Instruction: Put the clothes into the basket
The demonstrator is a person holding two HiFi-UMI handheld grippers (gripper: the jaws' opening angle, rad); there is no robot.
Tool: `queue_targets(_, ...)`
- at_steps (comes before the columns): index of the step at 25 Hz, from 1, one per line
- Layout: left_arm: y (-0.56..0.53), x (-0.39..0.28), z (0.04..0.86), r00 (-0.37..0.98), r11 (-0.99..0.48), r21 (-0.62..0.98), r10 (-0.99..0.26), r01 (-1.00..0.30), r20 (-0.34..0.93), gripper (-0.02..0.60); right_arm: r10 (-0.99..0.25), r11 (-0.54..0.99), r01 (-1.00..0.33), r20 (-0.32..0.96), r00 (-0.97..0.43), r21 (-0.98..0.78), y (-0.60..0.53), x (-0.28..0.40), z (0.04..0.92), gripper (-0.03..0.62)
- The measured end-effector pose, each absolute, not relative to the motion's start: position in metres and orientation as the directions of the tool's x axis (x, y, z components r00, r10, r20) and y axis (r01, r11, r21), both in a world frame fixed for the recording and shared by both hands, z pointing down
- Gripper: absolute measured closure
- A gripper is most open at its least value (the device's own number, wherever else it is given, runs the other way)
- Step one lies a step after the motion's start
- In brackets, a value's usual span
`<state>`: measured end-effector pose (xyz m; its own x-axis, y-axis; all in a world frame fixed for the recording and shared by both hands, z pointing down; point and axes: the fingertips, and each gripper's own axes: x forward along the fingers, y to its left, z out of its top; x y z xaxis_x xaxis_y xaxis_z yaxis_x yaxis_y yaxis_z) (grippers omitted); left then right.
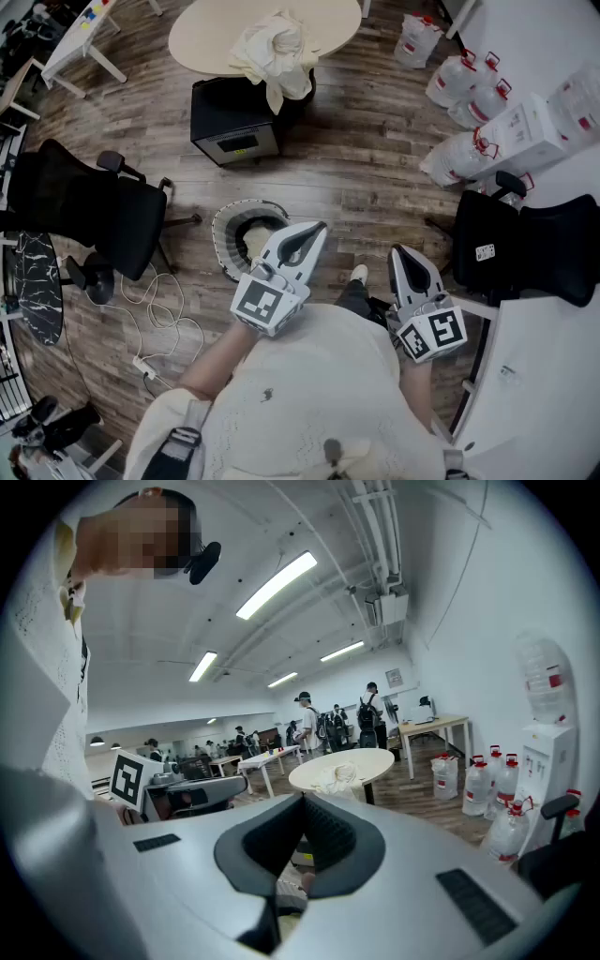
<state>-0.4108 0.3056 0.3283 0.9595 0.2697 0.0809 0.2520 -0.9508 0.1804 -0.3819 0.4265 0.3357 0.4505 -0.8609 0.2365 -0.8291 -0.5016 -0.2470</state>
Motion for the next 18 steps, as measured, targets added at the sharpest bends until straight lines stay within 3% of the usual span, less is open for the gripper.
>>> queue_targets(18, 0.433, -0.4, 0.325, 0.973, -0.947, 0.222, -0.22, -0.231, 0.073, 0.561, -0.969, -0.152, -0.957, 0.228, 0.095, -0.248, 0.564, -0.308, 0.326, 0.589)
